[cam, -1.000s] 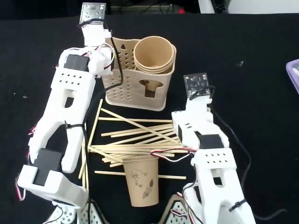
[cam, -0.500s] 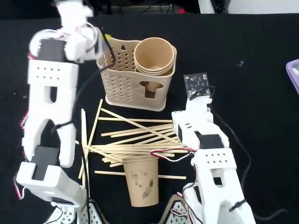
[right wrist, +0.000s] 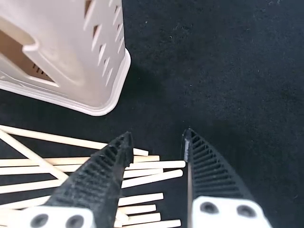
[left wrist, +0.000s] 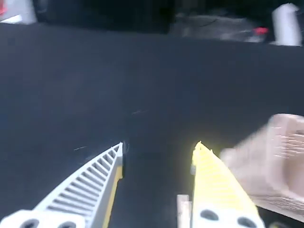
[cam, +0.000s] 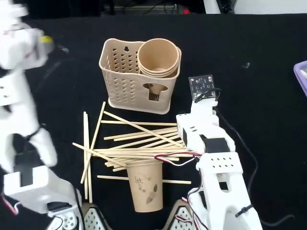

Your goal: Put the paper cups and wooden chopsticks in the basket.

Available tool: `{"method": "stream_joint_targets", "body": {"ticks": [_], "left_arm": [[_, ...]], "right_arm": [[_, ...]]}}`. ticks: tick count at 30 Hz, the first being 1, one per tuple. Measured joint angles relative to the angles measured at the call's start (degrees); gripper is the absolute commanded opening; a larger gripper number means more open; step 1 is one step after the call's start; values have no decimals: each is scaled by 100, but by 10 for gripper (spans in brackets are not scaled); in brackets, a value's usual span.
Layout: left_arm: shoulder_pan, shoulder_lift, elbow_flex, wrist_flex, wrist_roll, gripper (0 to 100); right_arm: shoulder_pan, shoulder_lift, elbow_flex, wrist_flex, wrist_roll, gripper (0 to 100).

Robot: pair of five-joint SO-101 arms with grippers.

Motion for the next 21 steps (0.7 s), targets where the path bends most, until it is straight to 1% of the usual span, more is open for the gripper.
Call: {"method": "stream_joint_targets", "body": {"ticks": [4, 6, 8, 11, 13, 16, 18, 21], "left_arm": [[-1380, 0, 62, 9, -404, 239], [-1925, -9, 343, 9, -475, 239], [-2295, -9, 826, 9, -492, 238], [-2576, -9, 1758, 9, -492, 236], [-2673, -9, 2409, 9, -492, 236], [-2760, -105, 3402, -62, -492, 236], [-2822, -404, 4176, -387, -501, 238], [-2822, -1081, 5547, -1240, -519, 238]], "right_arm": [[0, 0, -18, 97, 18, 174], [26, 0, -290, 580, 141, 174], [26, 0, -800, 1284, 264, 173], [-9, 0, -1679, 2488, 686, 173], [-114, 0, -2180, 3244, 1301, 173], [-105, 0, -2716, 4105, 2400, 173], [-158, 0, -2971, 4589, 3024, 173], [-501, 0, -3191, 5284, 3648, 173]]}}
